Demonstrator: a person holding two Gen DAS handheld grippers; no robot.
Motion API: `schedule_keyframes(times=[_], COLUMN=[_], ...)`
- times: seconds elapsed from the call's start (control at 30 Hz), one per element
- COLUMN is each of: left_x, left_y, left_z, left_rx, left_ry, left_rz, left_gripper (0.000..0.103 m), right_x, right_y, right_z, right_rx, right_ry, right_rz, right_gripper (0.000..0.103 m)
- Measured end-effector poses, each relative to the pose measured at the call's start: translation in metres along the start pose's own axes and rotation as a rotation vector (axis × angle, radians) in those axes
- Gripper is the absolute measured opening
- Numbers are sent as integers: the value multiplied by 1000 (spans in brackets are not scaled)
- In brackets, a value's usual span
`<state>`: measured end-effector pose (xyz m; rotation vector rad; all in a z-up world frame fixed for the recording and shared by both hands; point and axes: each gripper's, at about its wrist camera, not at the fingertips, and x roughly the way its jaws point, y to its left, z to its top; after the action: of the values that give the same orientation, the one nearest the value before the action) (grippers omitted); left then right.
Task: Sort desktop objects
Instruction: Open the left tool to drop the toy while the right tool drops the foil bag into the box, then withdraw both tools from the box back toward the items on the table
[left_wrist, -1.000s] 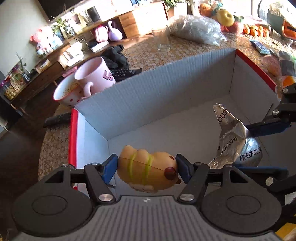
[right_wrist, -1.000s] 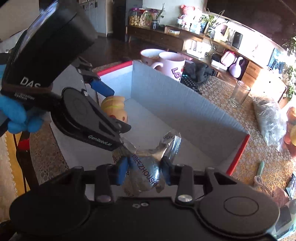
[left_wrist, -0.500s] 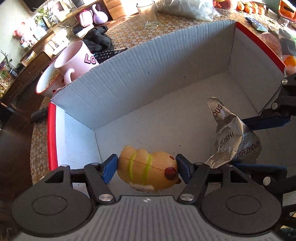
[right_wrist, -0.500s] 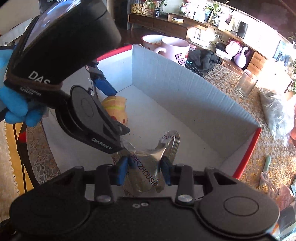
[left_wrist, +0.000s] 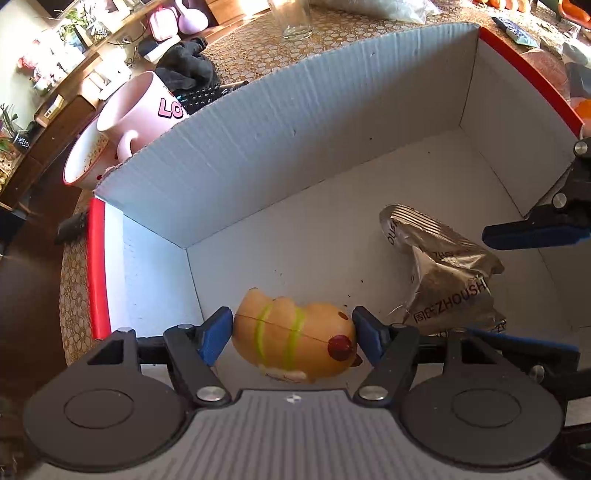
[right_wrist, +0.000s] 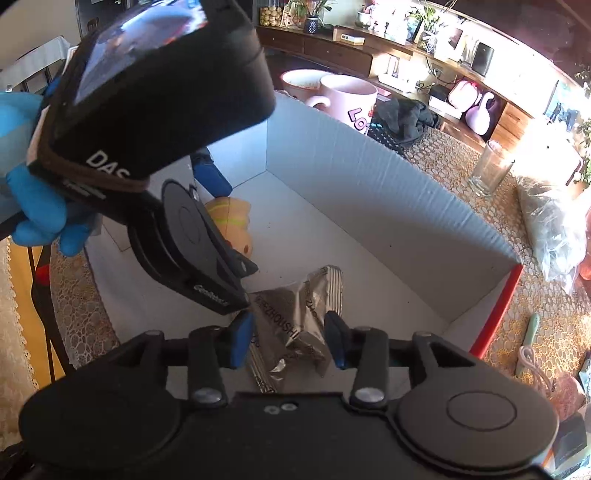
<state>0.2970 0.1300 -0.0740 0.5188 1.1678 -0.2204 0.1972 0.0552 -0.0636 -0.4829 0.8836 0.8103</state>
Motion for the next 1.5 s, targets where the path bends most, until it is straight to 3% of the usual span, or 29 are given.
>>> schedule_keyframes(times=[0.53, 0.67, 1.2, 1.5], left_x=[-60, -78, -134, -163], left_y=[-10, -13, -45, -79], left_z=[-14, -19, -47, -52], left_rx=[-31, -38, -68, -75], left_ry=[-100, -126, -195, -256], left_rz=[45, 52, 42, 19], left_gripper=[75, 75, 75, 82], right_x=[-43, -62, -127, -155], right_y=[-4, -6, -8, -20], right_z=[-2, -9, -45, -71], right_rx=[11, 12, 24, 45], right_ry=[-69, -104, -161, -186], right_rz=[-26, -30, -66, -90], right_gripper=[47, 65, 66, 69])
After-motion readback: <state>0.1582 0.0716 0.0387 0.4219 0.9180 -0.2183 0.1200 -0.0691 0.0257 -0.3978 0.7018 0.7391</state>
